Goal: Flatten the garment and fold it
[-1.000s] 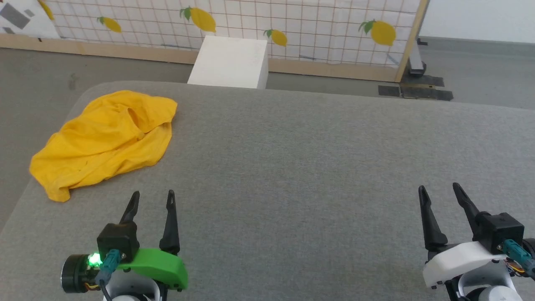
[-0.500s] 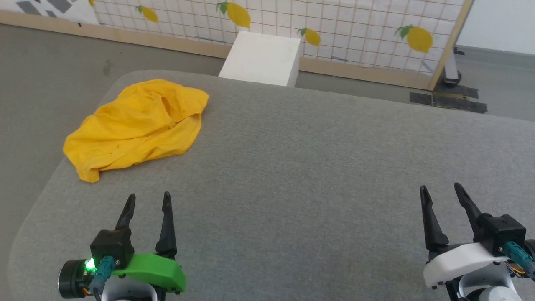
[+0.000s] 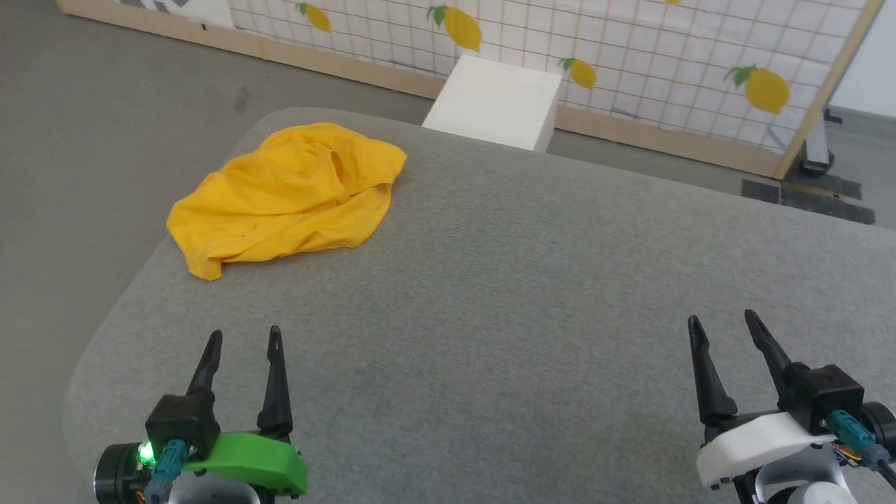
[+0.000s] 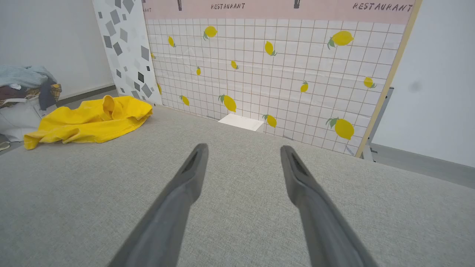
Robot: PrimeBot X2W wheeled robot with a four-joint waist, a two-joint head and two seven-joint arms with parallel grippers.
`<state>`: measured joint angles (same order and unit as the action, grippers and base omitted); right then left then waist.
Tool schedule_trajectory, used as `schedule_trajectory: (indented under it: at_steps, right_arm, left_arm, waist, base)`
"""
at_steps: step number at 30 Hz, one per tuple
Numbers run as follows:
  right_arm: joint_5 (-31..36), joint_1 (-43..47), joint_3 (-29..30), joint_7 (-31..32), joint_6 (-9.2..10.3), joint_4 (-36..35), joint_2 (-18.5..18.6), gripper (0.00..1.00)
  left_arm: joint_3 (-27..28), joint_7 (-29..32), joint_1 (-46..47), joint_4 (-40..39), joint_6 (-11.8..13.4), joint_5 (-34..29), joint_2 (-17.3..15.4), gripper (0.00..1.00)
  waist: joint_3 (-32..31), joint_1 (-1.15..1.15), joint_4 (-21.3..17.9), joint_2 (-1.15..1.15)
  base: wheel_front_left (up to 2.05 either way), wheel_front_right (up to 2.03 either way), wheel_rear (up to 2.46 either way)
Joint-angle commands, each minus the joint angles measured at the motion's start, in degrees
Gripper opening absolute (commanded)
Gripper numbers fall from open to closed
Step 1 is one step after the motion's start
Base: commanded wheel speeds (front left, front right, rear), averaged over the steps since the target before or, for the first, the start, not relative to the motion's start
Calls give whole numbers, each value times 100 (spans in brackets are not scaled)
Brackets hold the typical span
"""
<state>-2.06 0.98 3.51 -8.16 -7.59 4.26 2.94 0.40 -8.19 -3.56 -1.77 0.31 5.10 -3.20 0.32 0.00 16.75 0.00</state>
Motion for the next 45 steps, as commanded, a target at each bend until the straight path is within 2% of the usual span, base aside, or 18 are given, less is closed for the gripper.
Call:
schedule_trajectory:
  at_steps: [1,4,12,45]
  right_arm:
    - [-44,-74,-18,-61,6,37,-3,100]
    - [-122,-38,-65,-145,6,122,-4,100]
    - [-176,-38,-95,-243,7,204,-4,100]
    - [-274,-107,-5,-633,9,434,-6,100]
  left_arm:
    - [19,-61,-103,-18,3,41,19,100]
    - [74,-145,-198,-26,-44,37,21,100]
    - [139,-241,-309,-55,-72,73,23,100]
    - [164,-630,-472,-125,-43,308,31,100]
  waist:
    - [-55,0,156,0]
    - [-154,0,481,0]
    - [-199,0,796,0]
    - [-196,0,1578,0]
  base:
    - [0,0,0]
    - [0,0,0]
    - [0,0,0]
    - [0,0,0]
